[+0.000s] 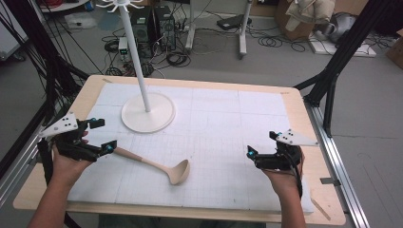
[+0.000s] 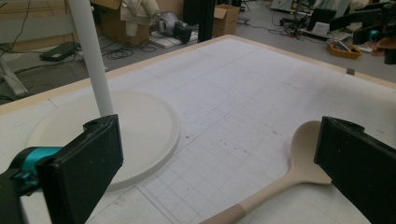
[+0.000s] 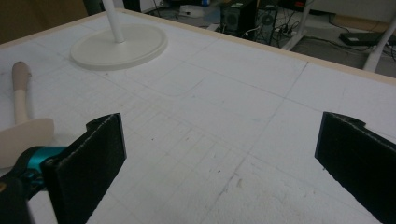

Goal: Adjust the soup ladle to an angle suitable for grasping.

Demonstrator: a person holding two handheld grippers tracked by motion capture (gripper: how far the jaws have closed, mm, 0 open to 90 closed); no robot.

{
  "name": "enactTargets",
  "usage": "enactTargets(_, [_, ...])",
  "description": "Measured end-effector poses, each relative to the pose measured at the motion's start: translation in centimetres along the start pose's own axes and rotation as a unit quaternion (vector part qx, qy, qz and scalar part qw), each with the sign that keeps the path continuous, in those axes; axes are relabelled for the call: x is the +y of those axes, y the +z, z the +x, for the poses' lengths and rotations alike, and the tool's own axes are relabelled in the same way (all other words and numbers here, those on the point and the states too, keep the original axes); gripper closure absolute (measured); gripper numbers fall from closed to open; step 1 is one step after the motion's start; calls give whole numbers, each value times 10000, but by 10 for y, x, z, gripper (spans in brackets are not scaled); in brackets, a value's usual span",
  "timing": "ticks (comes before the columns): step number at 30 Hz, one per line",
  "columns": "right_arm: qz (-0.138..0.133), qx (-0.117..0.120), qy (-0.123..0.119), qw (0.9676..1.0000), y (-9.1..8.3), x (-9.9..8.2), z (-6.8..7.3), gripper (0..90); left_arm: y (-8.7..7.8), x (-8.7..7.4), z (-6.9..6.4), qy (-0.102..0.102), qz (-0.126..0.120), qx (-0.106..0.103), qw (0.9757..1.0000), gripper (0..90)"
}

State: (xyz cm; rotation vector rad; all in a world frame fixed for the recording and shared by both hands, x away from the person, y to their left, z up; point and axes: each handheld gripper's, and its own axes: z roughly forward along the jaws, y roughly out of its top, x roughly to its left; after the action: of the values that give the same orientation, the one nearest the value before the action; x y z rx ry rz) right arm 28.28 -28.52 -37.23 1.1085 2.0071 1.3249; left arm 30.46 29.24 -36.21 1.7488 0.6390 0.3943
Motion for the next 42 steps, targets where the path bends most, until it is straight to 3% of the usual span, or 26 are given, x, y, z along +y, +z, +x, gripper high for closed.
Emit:
enactTargets(9, [43,3,-71,10000,6,1,0,7,6,2,2,187,175,-115,9996,17])
enactTargets(15, [46,-19,-71,10000,3,2,-1,7,17,5,0,338,415,-325,9980,17])
enactTargets(19, [94,-14,-78,9999,3,1,0,7,26,6,-2,419,601,-483,9961,17])
enactTargets(20, [85,-10,-89,9999,3,0,0,7,32,6,-6,541,766,-551,9941,17])
enactTargets(21, [85,-10,-89,9999,3,0,0,7,32,6,-6,541,766,-551,9941,17])
enactTargets(22, [85,-5,-74,9999,3,1,0,7,35,7,-8,654,884,-583,9922,17])
enactTargets(23, [83,-12,-79,9999,3,0,0,7,42,8,-12,814,1054,-681,9888,17])
enactTargets(24, [83,-12,-79,9999,3,0,0,7,42,8,-12,814,1054,-681,9888,17])
enactTargets(25, [91,-2,-87,9999,4,0,1,7,45,8,-14,853,1120,-752,9872,17])
enactTargets(28, [101,5,-79,9999,4,0,1,7,55,9,-17,1007,1364,-967,9808,17])
enactTargets(29, [124,5,-52,9999,5,-1,3,7,60,9,-18,1151,1551,-1064,9754,17])
enactTargets(30, [124,5,-52,9999,5,-1,3,7,60,9,-18,1151,1551,-1064,9754,17])
enactTargets(32, [116,7,-93,9999,6,-2,2,7,66,8,-20,1223,1756,-1167,9699,17])
enactTargets(33, [137,4,-67,9999,7,-3,3,7,71,9,-22,1364,2009,-1266,9618,17])
enactTargets(34, [137,4,-67,9999,7,-3,3,7,71,9,-22,1364,2009,-1266,9618,17])
enactTargets(37, [147,3,-71,9999,8,-5,3,7,80,9,-25,1502,2214,-1440,9527,17])
enactTargets(38, [177,4,-60,9998,9,-6,2,7,85,8,-25,1518,2325,-1582,9476,17])
enactTargets(39, [177,4,-60,9998,9,-6,2,7,85,8,-25,1518,2325,-1582,9476,17])
enactTargets(41, [186,6,-67,9998,10,-7,2,7,90,6,-24,1583,2485,-1710,9402,17])
enactTargets(42, [186,6,-67,9998,10,-7,2,7,92,4,-25,1548,2553,-1742,9384,17])
